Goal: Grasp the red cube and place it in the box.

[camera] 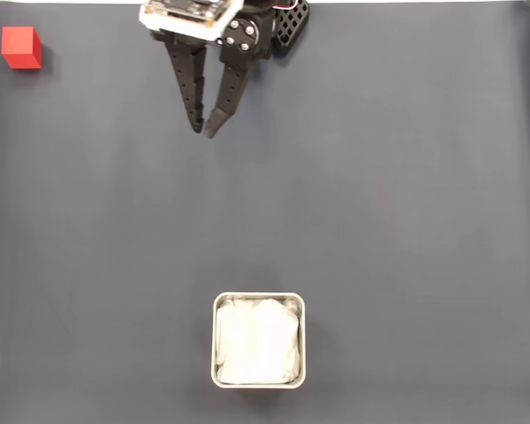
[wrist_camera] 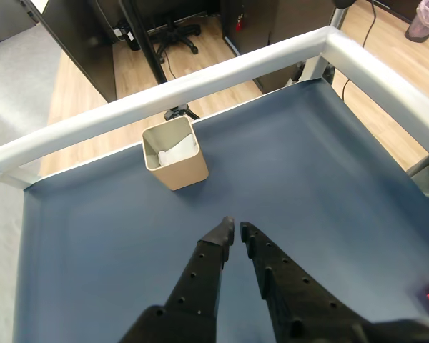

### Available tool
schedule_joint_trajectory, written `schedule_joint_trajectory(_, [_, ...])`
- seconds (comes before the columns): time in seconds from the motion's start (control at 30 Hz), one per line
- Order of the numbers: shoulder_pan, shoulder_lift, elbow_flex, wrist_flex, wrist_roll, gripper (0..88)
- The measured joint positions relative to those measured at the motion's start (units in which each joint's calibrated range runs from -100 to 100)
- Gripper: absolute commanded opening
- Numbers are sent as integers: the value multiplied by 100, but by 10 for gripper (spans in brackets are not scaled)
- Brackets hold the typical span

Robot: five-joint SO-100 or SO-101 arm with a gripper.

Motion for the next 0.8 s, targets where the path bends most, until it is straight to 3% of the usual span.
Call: schedule_joint_trajectory(0.8, [1409, 287, 0, 48, -142, 0])
